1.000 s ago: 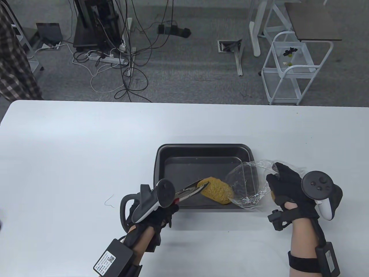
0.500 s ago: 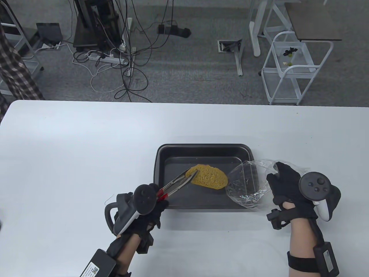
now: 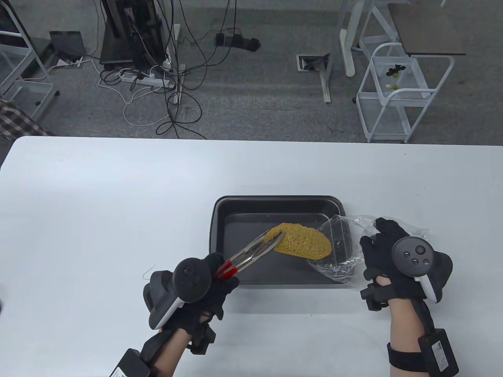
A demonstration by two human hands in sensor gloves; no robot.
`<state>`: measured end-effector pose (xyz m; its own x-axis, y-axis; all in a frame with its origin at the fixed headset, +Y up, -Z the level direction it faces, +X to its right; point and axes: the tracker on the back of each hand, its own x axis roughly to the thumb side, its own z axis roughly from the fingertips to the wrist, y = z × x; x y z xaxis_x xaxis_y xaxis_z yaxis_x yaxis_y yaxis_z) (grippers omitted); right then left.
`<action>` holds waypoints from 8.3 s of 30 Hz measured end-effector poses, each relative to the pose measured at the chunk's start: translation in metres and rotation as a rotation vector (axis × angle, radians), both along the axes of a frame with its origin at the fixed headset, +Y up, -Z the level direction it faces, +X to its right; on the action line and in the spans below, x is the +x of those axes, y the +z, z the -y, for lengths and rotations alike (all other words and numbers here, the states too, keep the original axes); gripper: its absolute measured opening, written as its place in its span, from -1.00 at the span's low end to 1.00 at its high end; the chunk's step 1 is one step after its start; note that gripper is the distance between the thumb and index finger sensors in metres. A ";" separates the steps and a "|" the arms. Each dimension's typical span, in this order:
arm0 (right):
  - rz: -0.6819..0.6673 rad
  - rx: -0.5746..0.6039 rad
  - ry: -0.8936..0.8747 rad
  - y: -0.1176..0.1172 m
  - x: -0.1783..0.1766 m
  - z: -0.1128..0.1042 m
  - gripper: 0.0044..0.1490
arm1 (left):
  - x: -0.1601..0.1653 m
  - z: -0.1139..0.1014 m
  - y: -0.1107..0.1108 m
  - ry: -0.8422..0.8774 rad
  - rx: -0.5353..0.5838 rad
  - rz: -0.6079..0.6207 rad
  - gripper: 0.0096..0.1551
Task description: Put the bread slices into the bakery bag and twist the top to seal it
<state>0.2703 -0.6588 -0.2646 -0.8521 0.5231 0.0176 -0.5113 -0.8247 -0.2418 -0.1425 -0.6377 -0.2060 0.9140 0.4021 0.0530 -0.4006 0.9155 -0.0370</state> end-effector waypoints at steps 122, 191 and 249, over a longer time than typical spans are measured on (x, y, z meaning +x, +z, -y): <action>-0.353 0.183 0.127 0.023 -0.086 -0.015 -0.49 | 0.076 -0.015 0.016 -0.464 0.035 0.175 0.02; -0.161 0.229 0.105 0.017 -0.036 -0.030 -0.49 | -0.005 0.055 -0.124 -0.689 -0.061 0.225 0.00; -0.617 0.263 0.059 0.075 -0.040 -0.093 -0.06 | 0.079 -0.123 0.052 -0.623 0.613 0.422 -0.59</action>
<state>0.2304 -0.5660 -0.1901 -0.6722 0.3875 0.6308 -0.5758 -0.8092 -0.1166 -0.0632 -0.5151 -0.1541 0.8114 -0.3544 0.4647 0.0993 0.8672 0.4880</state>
